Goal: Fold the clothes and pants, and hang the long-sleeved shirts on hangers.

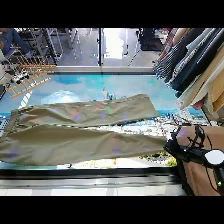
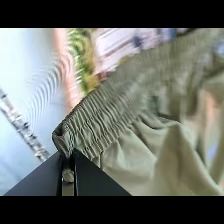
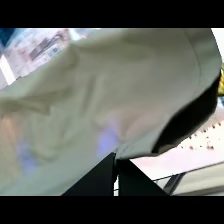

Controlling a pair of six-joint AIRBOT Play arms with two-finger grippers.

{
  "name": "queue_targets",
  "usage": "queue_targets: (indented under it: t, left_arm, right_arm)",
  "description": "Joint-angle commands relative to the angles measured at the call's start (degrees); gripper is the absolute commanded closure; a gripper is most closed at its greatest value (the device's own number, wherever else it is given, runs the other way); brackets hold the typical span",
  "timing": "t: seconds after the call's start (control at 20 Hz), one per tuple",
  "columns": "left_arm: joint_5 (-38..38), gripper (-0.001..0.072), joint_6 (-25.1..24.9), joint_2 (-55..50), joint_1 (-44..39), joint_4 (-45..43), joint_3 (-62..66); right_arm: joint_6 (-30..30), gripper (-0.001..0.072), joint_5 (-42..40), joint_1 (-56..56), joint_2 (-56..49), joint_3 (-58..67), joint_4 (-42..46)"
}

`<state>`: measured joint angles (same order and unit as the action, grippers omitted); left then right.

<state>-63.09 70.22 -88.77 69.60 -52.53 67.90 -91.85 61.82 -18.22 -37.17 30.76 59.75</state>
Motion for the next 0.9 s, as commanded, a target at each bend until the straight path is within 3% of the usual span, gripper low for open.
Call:
queue_targets:
  t: [0.0,0.15,0.3,0.5,0.7,0.85]
  left_arm:
    - [-9.9,0.0695,-1.7,1.5,1.7,0.3,12.0]
    - [-16.1,0.0695,-0.3,1.5,0.8,1.8,23.1]
    - [-14.9,0.0695,1.6,1.3,-2.4,5.0,28.4]
    - [-8.3,0.0695,6.7,-0.8,-7.1,5.0,28.6]
    - [-1.3,0.0695,12.1,-6.3,-10.5,5.0,28.6]
    - [3.5,0.0693,13.2,-11.0,-13.0,5.0,28.5]
  right_arm:
    - [11.0,0.0700,0.5,2.8,0.0,7.4,0.8]
    - [11.0,0.0701,-9.4,4.1,-0.5,13.4,2.4]
    - [13.7,0.0700,-16.1,4.4,-7.7,17.5,1.9]
    - [22.1,0.0700,-24.1,9.5,-28.9,30.4,2.1]
    - [22.6,0.0699,-25.9,13.0,-54.8,53.3,4.8]
    - [22.6,0.0698,-25.6,15.8,-71.6,71.4,7.2]
